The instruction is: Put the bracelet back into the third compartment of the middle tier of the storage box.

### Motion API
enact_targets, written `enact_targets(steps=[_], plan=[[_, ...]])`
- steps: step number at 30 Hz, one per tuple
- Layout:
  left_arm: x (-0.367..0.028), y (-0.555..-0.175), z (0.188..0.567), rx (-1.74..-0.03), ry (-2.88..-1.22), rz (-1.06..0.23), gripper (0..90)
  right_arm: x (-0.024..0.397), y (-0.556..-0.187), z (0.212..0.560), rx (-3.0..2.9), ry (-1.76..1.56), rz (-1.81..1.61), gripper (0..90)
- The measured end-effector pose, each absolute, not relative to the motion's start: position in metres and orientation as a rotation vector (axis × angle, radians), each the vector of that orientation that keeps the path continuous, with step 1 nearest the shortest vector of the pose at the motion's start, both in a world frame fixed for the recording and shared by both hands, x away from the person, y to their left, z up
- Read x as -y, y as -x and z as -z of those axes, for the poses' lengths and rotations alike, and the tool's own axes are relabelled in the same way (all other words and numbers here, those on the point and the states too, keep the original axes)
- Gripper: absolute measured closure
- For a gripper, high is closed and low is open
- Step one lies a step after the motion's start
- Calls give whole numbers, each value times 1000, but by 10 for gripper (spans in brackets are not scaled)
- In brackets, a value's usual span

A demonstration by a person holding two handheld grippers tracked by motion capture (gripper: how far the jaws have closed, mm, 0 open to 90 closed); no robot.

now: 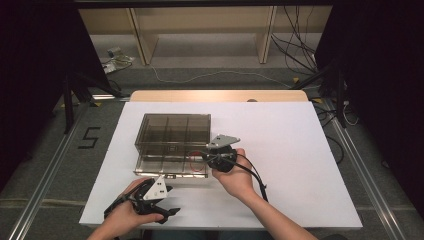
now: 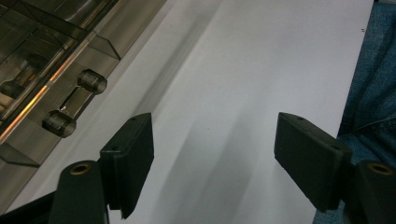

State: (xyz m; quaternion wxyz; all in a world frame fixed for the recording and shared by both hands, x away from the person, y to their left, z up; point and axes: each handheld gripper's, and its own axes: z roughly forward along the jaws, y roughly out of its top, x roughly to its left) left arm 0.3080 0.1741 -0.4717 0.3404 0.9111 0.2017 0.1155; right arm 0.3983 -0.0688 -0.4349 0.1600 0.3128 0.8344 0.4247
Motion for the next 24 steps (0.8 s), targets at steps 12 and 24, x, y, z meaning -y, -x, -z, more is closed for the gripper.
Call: enact_targets(steps=[12, 24], plan=[[-174, -308, 472, -524, -2371, -301, 286, 69, -399, 438, -2388, -889, -1202, 885], [-174, -308, 472, -519, -2376, -303, 287, 66, -398, 440, -2398, -881, -1194, 883]])
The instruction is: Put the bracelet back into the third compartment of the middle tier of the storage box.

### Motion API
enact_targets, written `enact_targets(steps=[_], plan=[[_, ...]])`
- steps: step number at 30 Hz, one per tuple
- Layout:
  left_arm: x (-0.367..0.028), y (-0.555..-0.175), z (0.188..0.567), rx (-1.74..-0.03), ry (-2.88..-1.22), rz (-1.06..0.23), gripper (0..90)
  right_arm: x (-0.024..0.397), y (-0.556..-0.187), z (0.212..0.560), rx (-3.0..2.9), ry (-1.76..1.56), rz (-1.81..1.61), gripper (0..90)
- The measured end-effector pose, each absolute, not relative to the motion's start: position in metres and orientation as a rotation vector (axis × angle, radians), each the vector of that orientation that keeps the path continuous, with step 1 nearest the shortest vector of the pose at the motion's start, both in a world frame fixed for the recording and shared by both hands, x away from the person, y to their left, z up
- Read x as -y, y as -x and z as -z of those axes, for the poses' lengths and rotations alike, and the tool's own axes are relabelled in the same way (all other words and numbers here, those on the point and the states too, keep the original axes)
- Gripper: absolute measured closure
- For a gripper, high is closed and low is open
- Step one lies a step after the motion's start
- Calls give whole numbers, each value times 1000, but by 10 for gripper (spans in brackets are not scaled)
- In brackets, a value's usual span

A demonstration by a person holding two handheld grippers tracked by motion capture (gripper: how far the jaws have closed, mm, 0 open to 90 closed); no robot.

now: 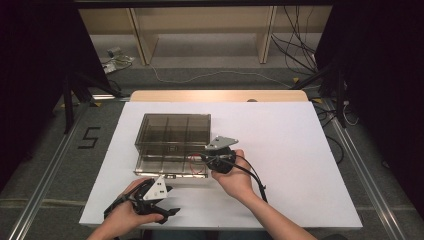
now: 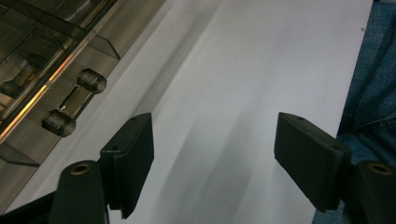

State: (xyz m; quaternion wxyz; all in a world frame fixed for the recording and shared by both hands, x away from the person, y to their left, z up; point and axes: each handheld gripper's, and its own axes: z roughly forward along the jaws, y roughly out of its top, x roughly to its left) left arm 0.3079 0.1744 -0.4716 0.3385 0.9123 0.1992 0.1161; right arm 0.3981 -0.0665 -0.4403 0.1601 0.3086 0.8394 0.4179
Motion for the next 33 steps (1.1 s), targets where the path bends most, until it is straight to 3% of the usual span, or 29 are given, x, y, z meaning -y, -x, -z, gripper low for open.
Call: enact_targets(steps=[33], plan=[[-174, -308, 472, -523, -2373, -302, 287, 62, -397, 444, -2435, -827, -1167, 878]])
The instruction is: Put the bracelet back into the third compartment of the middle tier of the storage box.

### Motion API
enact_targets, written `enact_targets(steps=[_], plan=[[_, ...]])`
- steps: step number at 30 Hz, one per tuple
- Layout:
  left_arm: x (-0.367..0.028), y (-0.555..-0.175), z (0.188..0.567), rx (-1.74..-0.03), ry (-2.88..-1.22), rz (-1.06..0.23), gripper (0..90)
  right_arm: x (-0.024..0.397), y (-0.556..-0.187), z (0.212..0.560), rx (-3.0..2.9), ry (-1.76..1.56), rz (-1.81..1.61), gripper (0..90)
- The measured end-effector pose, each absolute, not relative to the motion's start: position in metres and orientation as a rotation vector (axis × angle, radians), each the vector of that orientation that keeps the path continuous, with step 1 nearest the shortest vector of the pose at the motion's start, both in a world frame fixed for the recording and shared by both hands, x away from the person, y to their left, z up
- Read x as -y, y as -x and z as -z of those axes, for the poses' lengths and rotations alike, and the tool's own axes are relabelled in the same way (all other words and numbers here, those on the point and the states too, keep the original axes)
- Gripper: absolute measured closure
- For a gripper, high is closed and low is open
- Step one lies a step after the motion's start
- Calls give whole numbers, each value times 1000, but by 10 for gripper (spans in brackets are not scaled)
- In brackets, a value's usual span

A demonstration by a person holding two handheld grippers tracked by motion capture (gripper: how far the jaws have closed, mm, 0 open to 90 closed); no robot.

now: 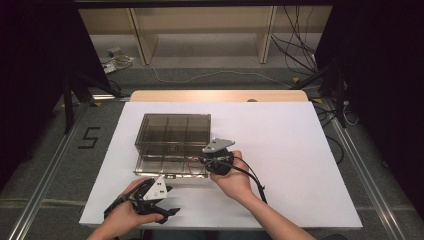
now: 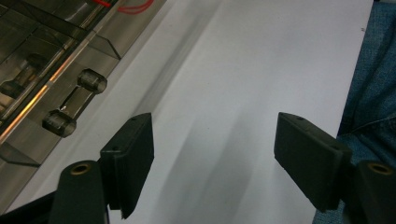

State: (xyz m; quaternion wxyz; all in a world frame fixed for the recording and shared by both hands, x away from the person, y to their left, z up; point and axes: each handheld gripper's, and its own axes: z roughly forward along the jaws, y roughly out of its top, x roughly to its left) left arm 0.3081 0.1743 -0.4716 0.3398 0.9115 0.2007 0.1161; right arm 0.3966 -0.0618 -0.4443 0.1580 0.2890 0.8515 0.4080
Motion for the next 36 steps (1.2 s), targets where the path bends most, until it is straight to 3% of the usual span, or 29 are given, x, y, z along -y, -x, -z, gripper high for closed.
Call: enact_targets(steps=[36], plan=[[-174, -309, 472, -522, -2373, -300, 287, 55, -395, 450, -2488, -754, -1093, 869]])
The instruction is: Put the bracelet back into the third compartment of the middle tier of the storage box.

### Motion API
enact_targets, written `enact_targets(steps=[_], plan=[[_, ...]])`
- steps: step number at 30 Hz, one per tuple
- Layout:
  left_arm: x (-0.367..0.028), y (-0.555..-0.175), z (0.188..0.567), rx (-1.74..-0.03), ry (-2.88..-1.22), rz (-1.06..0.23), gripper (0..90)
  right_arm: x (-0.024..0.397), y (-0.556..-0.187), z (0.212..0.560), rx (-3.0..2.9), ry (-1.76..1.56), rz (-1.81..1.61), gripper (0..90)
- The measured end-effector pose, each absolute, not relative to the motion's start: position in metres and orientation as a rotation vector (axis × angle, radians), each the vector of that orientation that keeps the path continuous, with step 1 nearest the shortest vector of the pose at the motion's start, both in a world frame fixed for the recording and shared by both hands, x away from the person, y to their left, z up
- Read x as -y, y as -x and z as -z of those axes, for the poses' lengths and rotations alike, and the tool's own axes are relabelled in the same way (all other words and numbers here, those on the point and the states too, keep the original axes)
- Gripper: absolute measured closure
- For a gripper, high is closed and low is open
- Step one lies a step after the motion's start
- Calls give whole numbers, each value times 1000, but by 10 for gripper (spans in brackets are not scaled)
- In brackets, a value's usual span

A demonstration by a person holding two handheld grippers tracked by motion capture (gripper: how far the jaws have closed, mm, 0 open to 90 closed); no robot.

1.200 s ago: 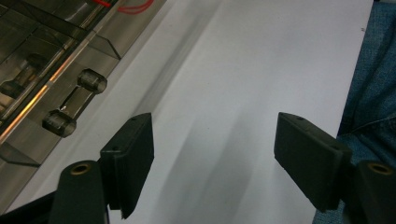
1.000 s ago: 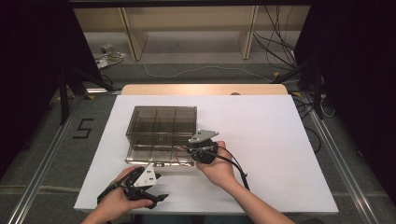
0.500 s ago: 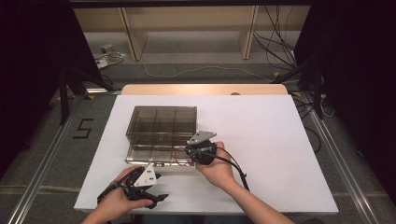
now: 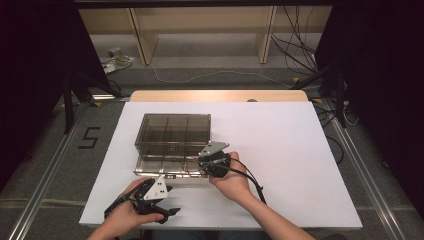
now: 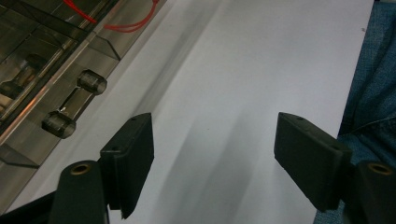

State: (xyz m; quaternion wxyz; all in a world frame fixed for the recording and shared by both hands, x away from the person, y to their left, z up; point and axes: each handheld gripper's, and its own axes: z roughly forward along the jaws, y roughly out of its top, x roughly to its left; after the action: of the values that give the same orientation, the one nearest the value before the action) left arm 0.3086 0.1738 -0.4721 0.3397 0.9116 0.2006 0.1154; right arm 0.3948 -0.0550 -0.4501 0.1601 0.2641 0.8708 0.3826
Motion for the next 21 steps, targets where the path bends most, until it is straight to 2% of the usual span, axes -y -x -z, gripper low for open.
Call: enact_targets(steps=[21], plan=[[-174, -308, 472, -519, -2373, -303, 287, 55, -394, 449, -2487, -737, -1095, 825]])
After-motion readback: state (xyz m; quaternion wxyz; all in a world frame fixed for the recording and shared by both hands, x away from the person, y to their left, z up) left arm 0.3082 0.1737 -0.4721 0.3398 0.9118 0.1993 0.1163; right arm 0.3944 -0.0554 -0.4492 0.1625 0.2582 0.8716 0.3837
